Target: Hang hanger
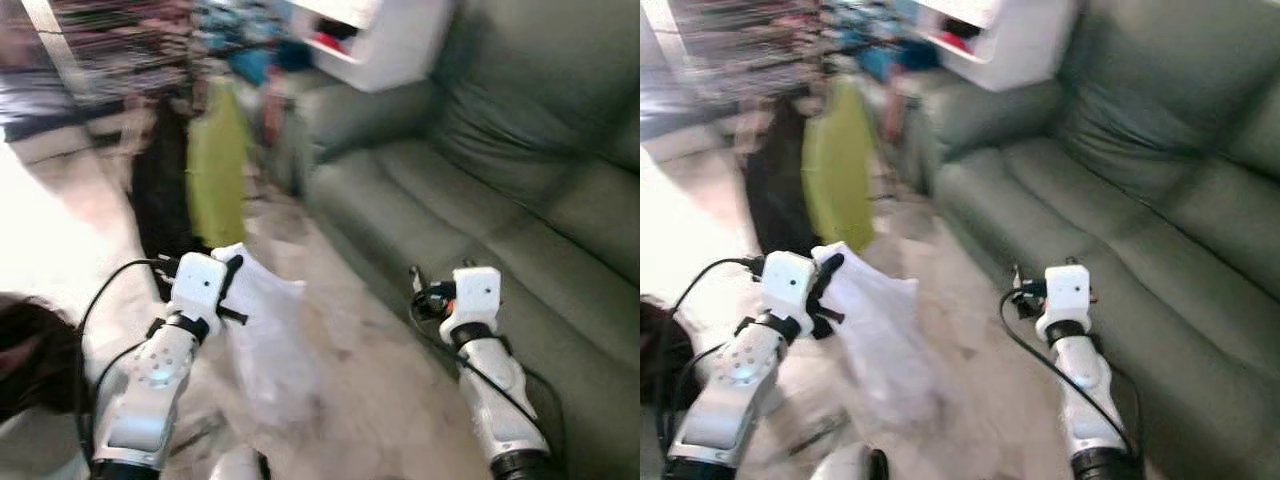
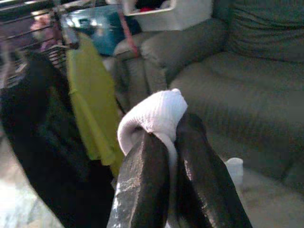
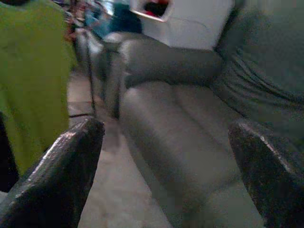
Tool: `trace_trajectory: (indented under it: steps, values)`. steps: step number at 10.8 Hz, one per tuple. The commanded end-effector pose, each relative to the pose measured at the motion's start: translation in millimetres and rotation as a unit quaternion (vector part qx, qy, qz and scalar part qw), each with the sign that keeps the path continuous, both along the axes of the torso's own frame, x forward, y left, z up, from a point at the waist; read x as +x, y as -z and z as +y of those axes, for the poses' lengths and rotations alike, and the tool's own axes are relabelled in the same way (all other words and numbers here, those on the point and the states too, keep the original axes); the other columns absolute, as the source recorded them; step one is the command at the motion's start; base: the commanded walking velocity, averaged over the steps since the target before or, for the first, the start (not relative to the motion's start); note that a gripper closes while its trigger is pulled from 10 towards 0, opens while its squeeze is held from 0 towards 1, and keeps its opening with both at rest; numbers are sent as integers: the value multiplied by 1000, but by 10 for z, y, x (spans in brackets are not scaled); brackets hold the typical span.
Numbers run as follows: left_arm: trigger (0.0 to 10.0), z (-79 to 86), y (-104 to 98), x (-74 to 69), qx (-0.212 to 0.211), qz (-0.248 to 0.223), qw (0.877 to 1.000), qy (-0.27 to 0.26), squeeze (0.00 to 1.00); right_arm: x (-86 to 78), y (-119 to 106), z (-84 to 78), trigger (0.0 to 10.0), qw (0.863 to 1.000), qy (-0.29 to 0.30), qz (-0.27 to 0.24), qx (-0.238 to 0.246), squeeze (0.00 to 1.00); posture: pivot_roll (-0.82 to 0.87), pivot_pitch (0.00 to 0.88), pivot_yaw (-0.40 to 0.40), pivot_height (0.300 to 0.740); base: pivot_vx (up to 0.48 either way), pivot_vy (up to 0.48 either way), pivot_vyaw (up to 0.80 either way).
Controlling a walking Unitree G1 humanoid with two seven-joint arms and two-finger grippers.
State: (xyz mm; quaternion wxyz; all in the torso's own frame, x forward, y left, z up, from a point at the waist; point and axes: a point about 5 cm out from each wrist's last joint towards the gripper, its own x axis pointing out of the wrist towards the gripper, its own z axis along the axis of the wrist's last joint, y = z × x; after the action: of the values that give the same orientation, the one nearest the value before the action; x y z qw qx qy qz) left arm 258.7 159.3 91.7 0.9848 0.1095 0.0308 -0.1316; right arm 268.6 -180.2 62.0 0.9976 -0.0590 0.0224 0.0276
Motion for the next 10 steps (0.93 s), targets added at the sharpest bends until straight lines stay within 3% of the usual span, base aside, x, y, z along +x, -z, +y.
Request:
trace_trajectory:
  steps: [1,3,10]
  values:
    - [10000,-17,-112,46,-5,-31,1000,0,0,70,-106,28,10000,1000,-9,-19,0,0,-22,0,-30,740,386,0,544]
    - [10000,-43,-124,58,-15,-33,999,-2,0,94,-120,30,10000,1000,-10,-21,-1,0,-25,0,-32,740,403,0,475]
    - [10000,-133,-118,98,-24,-34,999,5,0,102,-91,0,10000,1000,-15,-10,-8,0,-32,0,-37,740,422,0,0]
